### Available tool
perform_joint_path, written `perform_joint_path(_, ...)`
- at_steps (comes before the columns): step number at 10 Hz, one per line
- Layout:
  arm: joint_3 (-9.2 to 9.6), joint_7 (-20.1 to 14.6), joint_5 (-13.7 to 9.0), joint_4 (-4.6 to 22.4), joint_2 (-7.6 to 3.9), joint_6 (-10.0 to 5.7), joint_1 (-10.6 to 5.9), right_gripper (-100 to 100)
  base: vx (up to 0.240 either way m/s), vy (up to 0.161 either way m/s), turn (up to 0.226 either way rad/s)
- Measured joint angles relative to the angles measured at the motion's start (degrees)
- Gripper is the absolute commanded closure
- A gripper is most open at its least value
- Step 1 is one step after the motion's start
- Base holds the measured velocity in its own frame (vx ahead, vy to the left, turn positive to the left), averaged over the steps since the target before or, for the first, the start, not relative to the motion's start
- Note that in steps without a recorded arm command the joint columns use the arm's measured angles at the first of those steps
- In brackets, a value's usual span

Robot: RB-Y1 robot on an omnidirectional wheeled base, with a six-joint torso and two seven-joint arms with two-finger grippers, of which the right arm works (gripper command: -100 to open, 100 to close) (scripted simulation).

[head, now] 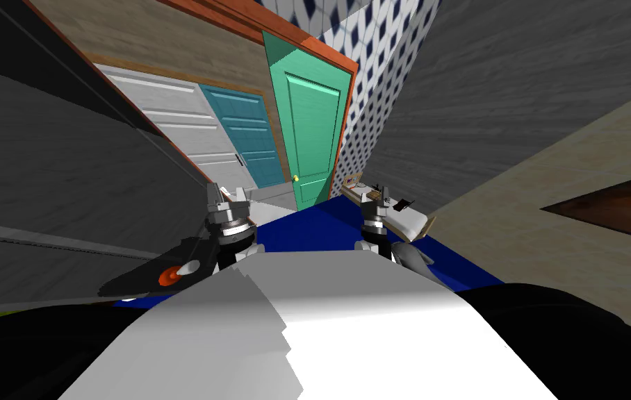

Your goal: Pull the door open

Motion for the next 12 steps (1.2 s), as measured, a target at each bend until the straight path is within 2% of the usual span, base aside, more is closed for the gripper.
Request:
perform_joint_path(2,-0.8,1.73,1.3,1.65,-0.52,-0.52,-0.37,-100,0.154,0.065,0.102)
perform_joint_path(5,-2.27,4.92,3.53,5.41,-1.5,-2.54,-0.84,-100,0.171,0.068,0.079)
perform_joint_path(12,-5.63,13.24,9.39,14.11,-2.71,-6.2,-2.64,-100,0.126,0.049,0.09)
